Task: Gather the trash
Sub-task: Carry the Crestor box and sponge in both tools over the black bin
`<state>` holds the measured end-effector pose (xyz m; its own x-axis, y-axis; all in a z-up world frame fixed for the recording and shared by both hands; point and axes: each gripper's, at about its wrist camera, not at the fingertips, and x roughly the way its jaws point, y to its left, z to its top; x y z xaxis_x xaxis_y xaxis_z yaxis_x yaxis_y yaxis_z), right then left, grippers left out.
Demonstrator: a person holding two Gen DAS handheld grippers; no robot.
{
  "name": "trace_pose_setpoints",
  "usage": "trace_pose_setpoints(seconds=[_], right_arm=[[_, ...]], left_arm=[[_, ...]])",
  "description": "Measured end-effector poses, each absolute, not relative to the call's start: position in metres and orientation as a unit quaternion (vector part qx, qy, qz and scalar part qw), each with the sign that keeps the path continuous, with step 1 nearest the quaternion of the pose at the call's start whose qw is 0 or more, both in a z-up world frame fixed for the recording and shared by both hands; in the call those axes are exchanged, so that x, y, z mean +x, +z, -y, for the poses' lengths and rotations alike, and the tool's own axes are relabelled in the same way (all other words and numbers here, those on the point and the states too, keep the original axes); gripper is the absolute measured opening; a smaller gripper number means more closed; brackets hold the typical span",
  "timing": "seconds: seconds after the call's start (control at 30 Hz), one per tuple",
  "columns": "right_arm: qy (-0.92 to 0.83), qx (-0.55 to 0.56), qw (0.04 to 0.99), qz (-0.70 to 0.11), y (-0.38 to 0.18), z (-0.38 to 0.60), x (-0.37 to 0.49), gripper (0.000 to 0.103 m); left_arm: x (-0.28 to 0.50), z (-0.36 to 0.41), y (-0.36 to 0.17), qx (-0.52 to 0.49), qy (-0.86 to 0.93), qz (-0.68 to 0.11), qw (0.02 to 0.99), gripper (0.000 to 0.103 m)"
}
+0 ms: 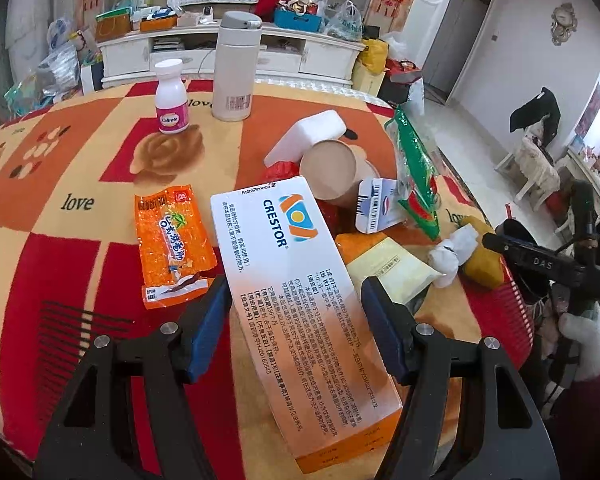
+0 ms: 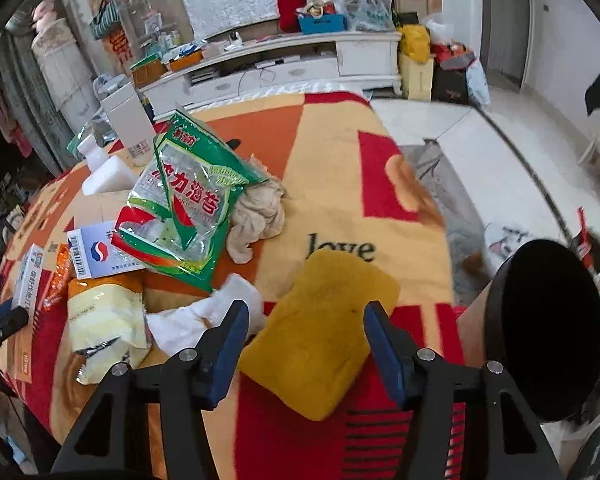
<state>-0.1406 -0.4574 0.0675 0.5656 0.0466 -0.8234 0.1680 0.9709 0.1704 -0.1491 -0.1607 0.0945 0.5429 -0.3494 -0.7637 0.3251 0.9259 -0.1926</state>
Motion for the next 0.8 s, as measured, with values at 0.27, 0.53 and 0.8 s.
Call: trace_pose_setpoints(seconds=[0.27, 0.53, 0.8], right_arm=[[-0.103, 0.110, 0.870, -0.470, 0.054, 0.465, -0.132, 0.076], [-0.094, 0.073, 0.864, -0.490, 0.035, 0.441, -0.123, 0.079], [-0.065, 0.086, 0.873, -0.475, 0.044, 0.455, -0.138, 0.064]], left_arm=[[-0.160, 0.159, 0.111, -0.012, -0.199, -0.419, 0.886, 0.066], [-0.158, 0.159, 0.108, -0.018, -0.198, -0.424, 0.884, 0.066], [-0.159, 0.165, 0.110, -0.019, -0.207, -0.423, 0.882, 0.066]])
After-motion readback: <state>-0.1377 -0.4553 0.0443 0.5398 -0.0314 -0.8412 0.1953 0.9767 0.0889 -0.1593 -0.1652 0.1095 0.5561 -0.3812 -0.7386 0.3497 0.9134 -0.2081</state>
